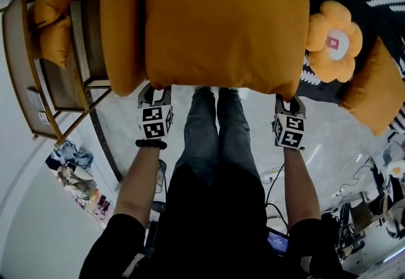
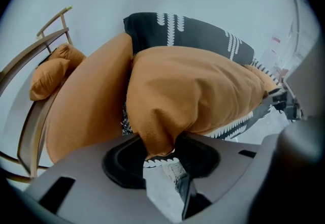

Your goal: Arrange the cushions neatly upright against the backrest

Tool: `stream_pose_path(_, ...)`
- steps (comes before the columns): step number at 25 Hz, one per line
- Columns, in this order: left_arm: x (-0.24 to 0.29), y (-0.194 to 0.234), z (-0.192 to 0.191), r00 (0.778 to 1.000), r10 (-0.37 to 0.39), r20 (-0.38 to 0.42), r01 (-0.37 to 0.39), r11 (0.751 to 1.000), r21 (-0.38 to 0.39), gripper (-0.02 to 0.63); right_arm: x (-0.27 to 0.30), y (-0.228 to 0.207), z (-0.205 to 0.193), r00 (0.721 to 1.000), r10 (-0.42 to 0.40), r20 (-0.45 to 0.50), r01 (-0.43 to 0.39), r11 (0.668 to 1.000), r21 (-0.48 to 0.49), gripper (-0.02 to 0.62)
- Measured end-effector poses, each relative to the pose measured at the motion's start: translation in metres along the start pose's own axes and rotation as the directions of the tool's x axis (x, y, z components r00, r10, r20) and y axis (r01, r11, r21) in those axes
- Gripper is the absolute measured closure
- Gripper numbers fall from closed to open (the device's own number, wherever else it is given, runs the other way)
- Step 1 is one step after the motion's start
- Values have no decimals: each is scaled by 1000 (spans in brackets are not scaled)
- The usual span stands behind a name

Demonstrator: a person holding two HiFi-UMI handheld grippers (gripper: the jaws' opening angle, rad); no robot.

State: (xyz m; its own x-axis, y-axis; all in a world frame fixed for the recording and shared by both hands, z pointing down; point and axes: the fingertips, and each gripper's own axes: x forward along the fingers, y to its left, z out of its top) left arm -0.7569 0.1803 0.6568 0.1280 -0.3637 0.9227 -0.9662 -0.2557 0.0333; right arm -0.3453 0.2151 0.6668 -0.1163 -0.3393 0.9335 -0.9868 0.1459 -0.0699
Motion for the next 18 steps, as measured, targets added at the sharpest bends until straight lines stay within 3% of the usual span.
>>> stream_pose_path(3, -12, 2, 32, 999, 16, 42, -14, 999, -35, 442, -16, -1, 31, 999, 24, 46, -26, 999, 32, 438)
stream_pose_path(10, -50, 10, 97, 995, 39, 89, -35, 999, -38, 437, -58, -6, 97, 991, 69, 111, -70, 998, 4, 423)
stream_pose_path(18, -76, 30, 201, 978, 59, 199, -44, 996, -80, 416, -87, -19, 206, 968, 42, 246, -50, 998, 29, 408)
